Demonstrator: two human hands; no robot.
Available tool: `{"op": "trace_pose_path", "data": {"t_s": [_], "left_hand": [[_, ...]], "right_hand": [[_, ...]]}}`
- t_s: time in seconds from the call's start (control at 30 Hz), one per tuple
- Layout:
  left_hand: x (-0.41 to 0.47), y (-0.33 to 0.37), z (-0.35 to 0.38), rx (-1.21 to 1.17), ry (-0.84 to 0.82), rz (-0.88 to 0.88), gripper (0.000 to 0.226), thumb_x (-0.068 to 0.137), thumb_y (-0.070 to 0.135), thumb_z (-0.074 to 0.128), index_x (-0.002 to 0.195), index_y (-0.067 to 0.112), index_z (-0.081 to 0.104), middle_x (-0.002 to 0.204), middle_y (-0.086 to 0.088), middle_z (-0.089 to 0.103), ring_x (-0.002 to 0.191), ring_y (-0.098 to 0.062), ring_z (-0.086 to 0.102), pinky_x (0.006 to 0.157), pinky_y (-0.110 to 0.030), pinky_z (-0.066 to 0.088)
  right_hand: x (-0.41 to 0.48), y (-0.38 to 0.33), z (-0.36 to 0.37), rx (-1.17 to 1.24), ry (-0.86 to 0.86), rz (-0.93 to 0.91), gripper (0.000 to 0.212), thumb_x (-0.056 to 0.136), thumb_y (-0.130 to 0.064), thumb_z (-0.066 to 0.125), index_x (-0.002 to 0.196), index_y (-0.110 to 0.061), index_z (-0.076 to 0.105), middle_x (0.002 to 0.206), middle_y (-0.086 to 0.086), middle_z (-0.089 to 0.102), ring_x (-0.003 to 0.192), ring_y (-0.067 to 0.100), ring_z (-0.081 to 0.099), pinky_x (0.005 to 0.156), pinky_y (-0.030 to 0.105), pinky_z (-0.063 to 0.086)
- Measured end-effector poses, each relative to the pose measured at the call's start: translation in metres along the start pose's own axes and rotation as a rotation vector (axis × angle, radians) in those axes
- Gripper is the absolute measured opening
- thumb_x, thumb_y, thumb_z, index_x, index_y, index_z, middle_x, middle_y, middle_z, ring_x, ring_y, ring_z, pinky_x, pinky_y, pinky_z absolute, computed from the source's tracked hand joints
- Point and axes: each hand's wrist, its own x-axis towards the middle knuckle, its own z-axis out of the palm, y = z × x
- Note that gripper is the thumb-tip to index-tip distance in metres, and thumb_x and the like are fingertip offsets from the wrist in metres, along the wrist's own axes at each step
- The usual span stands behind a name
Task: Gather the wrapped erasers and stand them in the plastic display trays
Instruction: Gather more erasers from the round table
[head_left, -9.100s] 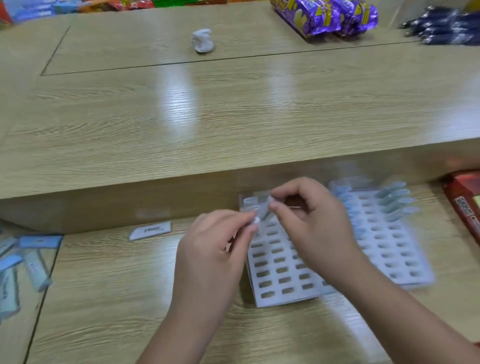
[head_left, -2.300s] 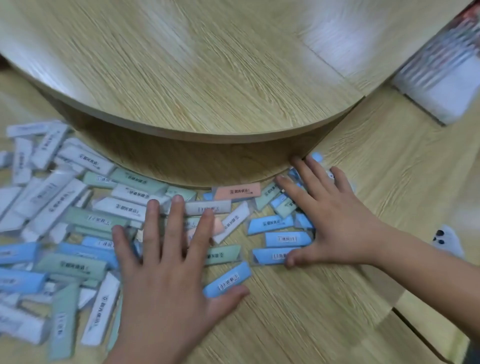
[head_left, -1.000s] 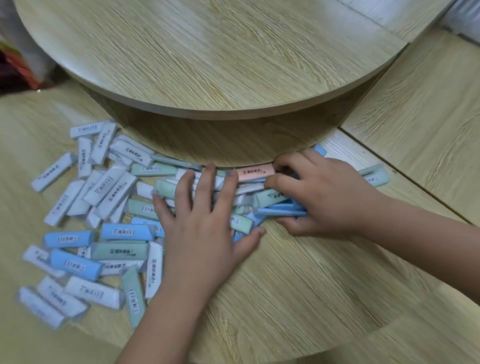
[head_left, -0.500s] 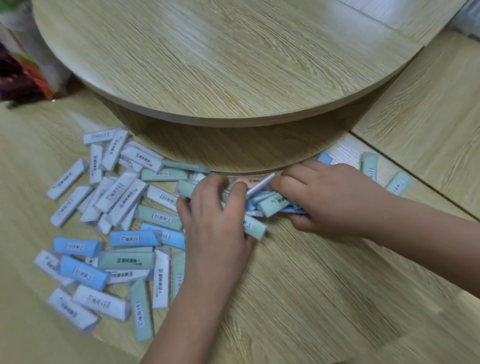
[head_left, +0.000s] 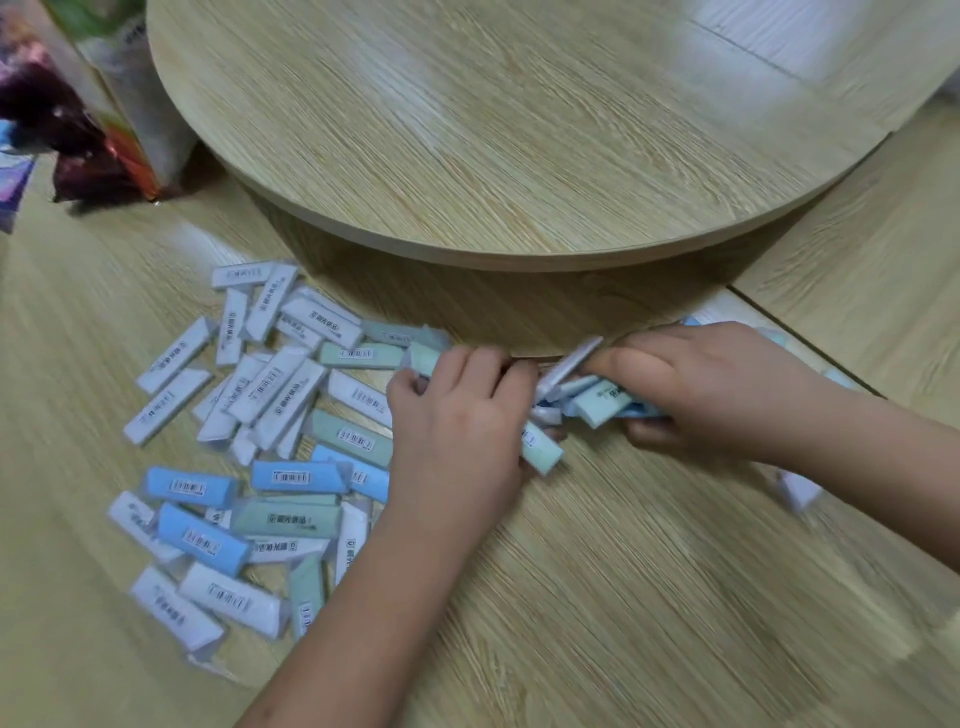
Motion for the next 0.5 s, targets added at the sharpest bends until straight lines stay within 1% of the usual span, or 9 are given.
{"op": "trace_pose_path", "data": {"t_s": [0.07, 0.1, 0.13, 0.2, 0.27, 0.4, 0.43, 0.5], "left_hand": [[0.000, 0.006, -0.003, 0.019, 0.018, 0.015, 0.026, 0.076, 0.015, 0.053, 0.099, 0.018, 0.065, 0.098, -0.003, 0.062, 0.093, -0.029, 0.057, 0.064, -0.039, 0.041], [0.000, 0.009, -0.004, 0.021, 0.027, 0.027, 0.026, 0.077, 0.011, 0.046, 0.096, 0.015, 0.064, 0.093, -0.005, 0.062, 0.088, -0.030, 0.057, 0.057, -0.036, 0.041], [0.000, 0.011, -0.004, 0.028, 0.033, 0.043, 0.026, 0.078, 0.008, 0.043, 0.094, 0.014, 0.063, 0.090, -0.007, 0.061, 0.084, -0.030, 0.058, 0.052, -0.034, 0.039], [0.001, 0.013, -0.005, 0.061, 0.043, 0.069, 0.023, 0.078, 0.006, 0.045, 0.091, 0.013, 0.063, 0.086, -0.007, 0.061, 0.079, -0.029, 0.058, 0.047, -0.029, 0.032], [0.003, 0.012, -0.006, 0.105, 0.065, 0.075, 0.022, 0.077, 0.005, 0.050, 0.090, 0.014, 0.065, 0.081, -0.005, 0.061, 0.074, -0.026, 0.059, 0.045, -0.027, 0.024], [0.008, 0.011, -0.007, 0.124, 0.095, 0.062, 0.022, 0.075, 0.002, 0.055, 0.089, 0.015, 0.065, 0.077, -0.006, 0.059, 0.069, -0.026, 0.057, 0.046, -0.027, 0.021], [0.010, 0.010, -0.009, 0.118, 0.098, 0.055, 0.021, 0.073, 0.003, 0.057, 0.088, 0.014, 0.064, 0.077, -0.007, 0.058, 0.068, -0.027, 0.057, 0.047, -0.027, 0.020], [0.012, 0.006, -0.013, 0.084, 0.084, 0.028, 0.020, 0.069, 0.002, 0.064, 0.085, 0.013, 0.062, 0.077, -0.009, 0.057, 0.068, -0.030, 0.055, 0.047, -0.027, 0.018]], "right_hand": [[-0.002, 0.004, 0.001, 0.008, -0.006, -0.026, 0.057, 0.069, -0.033, 0.067, 0.120, -0.018, 0.048, 0.094, 0.009, 0.068, 0.074, 0.031, 0.067, 0.049, 0.037, 0.053], [-0.003, 0.005, 0.002, 0.016, -0.001, -0.040, 0.058, 0.069, -0.032, 0.068, 0.121, -0.017, 0.048, 0.095, 0.010, 0.068, 0.074, 0.031, 0.068, 0.049, 0.038, 0.053], [-0.003, 0.006, 0.001, 0.023, 0.007, -0.053, 0.059, 0.068, -0.031, 0.070, 0.121, -0.016, 0.048, 0.096, 0.010, 0.068, 0.074, 0.030, 0.068, 0.049, 0.038, 0.053], [-0.005, 0.008, -0.001, 0.032, 0.014, -0.071, 0.062, 0.066, -0.028, 0.075, 0.121, -0.015, 0.049, 0.097, 0.010, 0.068, 0.074, 0.030, 0.068, 0.049, 0.037, 0.053], [-0.006, 0.009, -0.002, 0.037, 0.018, -0.077, 0.065, 0.066, -0.025, 0.080, 0.123, -0.015, 0.049, 0.101, 0.009, 0.068, 0.076, 0.029, 0.068, 0.049, 0.036, 0.053], [-0.007, 0.010, -0.005, 0.081, 0.063, -0.049, 0.066, 0.069, -0.021, 0.083, 0.125, -0.017, 0.049, 0.106, 0.008, 0.068, 0.082, 0.029, 0.069, 0.053, 0.040, 0.054], [-0.006, 0.010, -0.005, 0.094, 0.088, -0.040, 0.062, 0.071, -0.021, 0.082, 0.124, -0.016, 0.049, 0.105, 0.008, 0.068, 0.081, 0.029, 0.069, 0.053, 0.040, 0.054], [-0.002, 0.008, -0.008, 0.121, 0.141, -0.035, 0.047, 0.079, -0.024, 0.074, 0.120, -0.014, 0.052, 0.102, 0.009, 0.069, 0.079, 0.028, 0.068, 0.055, 0.038, 0.054]]}}
